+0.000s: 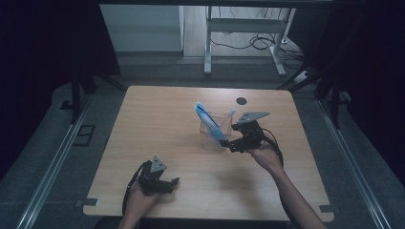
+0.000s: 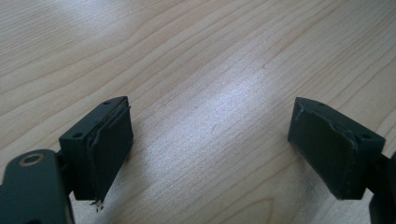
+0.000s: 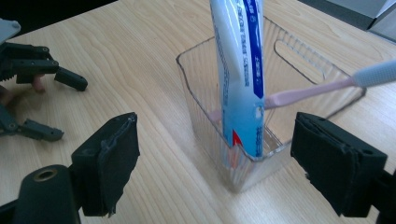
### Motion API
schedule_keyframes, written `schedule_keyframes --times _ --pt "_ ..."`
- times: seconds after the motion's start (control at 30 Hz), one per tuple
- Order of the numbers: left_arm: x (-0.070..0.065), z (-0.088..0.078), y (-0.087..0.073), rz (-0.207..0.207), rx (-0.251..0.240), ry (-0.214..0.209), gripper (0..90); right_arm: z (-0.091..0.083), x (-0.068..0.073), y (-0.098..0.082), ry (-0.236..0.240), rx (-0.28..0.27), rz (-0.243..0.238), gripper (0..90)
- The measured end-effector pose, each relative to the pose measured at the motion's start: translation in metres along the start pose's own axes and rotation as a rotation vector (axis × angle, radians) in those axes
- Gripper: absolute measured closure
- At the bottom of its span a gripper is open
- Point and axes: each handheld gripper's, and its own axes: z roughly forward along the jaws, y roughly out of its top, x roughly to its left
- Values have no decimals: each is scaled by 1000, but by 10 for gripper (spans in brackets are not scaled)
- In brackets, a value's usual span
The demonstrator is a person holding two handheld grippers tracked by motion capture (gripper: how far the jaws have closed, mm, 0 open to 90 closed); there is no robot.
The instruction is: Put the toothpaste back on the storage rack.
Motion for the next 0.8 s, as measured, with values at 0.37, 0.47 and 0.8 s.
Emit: schedule_keyframes --times 0.37,0.47,0.8 --pt "0 0 0 -1 -2 1 140 -14 -1 -21 -18 -8 13 153" --pt "0 0 0 -1 -2 1 140 -17 -2 -27 -20 -11 23 153" --pt "0 0 0 -5 -3 0 140 -24 -2 -51 -41 0 38 153"
